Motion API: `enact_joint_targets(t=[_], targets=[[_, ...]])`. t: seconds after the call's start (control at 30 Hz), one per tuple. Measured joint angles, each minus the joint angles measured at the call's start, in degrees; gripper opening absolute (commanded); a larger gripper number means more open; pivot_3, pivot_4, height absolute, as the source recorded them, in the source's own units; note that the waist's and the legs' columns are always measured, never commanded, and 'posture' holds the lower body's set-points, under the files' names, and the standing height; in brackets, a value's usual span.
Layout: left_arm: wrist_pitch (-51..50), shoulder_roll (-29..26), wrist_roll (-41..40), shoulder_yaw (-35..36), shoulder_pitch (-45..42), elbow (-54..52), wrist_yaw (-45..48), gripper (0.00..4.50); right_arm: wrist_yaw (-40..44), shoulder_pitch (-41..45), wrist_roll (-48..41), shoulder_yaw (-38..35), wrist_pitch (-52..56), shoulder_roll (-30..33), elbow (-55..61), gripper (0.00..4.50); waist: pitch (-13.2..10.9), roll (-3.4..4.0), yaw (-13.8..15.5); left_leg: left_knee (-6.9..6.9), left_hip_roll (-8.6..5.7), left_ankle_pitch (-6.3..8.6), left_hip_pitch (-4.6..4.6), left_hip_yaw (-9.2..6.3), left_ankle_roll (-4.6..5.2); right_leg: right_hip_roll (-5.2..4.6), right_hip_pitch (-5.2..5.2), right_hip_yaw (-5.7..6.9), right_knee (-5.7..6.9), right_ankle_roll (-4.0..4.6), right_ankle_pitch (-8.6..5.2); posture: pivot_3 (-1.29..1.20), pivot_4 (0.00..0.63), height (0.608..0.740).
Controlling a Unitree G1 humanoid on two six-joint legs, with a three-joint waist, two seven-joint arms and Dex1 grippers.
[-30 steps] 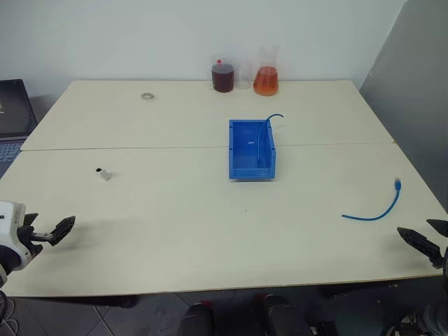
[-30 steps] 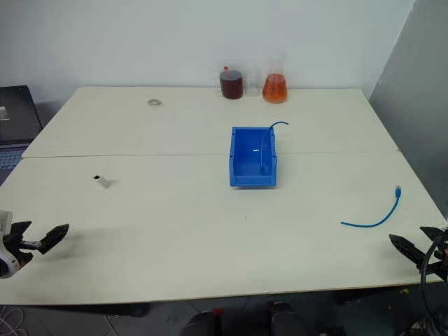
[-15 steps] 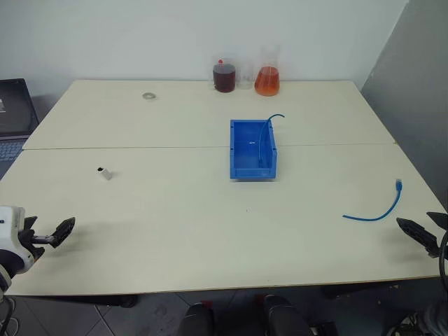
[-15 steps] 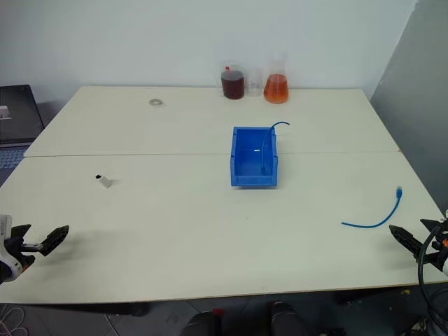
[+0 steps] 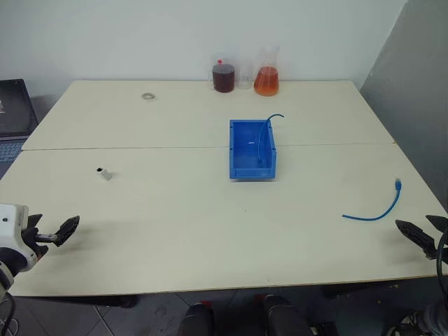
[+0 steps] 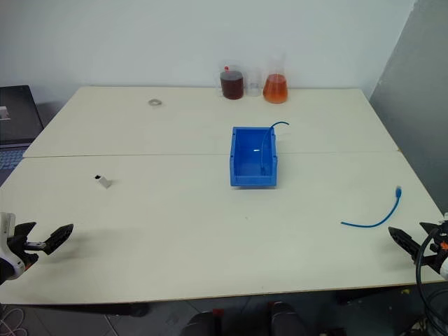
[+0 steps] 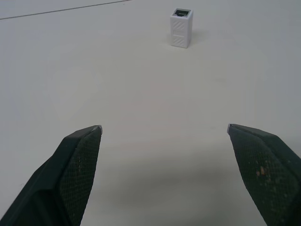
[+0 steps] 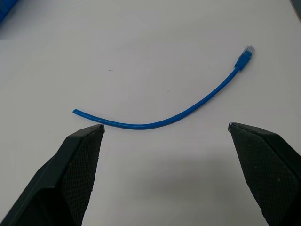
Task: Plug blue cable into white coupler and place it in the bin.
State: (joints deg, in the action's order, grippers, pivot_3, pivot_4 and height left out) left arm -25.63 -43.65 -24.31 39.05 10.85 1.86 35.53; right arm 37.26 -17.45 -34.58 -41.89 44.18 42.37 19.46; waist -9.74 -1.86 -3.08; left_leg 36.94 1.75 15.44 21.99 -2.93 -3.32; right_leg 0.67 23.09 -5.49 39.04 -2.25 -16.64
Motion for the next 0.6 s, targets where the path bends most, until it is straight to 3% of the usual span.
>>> enact_joint_targets(t=[0.2, 0.4, 0.47, 0.6], targets=[[-0.2, 0.8, 0.08, -0.42, 1.61, -2.96, -0.1, 4.5, -0.54, 0.09, -0.03, 0.47, 0.01, -0.69, 0.06, 4.49, 0.0, 0.0, 0.03, 0.0, 0.0, 0.0, 0.0, 0.0, 0.0, 0.0, 0.0, 0.01, 0.01, 0.01, 0.01, 0.0, 0.15, 0.74], [-2.81, 1.39, -0.97, -3.28, 0.8, -12.89, -1.01, 4.5, -2.0, 0.49, 0.1, 2.04, 0.1, -1.5, 0.48, 4.49, 0.02, 0.01, 0.22, 0.06, -0.03, 0.0, -0.02, -0.01, 0.0, -0.01, -0.07, -0.02, 0.01, -0.06, 0.05, 0.0, 0.15, 0.74], [-2.95, 1.38, -1.14, -7.13, -0.87, -15.78, -0.21, 4.5, -3.82, 1.6, 0.57, 2.43, 0.09, -2.5, 0.41, 4.49, 0.02, 0.02, 0.36, 0.07, -0.04, -0.01, -0.06, -0.01, -0.01, -0.01, -0.13, -0.01, 0.01, -0.06, 0.06, 0.0, 0.15, 0.74], [-3.06, 1.66, -0.86, -22.25, -11.52, -17.55, 4.92, 4.5, -9.35, 4.62, 2.51, 3.23, 0.17, -4.63, 0.16, 4.49, 0.02, 0.06, 1.18, 0.14, -0.09, -0.02, -0.12, -0.03, -0.01, 0.01, -0.26, 0.0, 0.0, -0.14, 0.1, 0.0, 0.15, 0.74]])
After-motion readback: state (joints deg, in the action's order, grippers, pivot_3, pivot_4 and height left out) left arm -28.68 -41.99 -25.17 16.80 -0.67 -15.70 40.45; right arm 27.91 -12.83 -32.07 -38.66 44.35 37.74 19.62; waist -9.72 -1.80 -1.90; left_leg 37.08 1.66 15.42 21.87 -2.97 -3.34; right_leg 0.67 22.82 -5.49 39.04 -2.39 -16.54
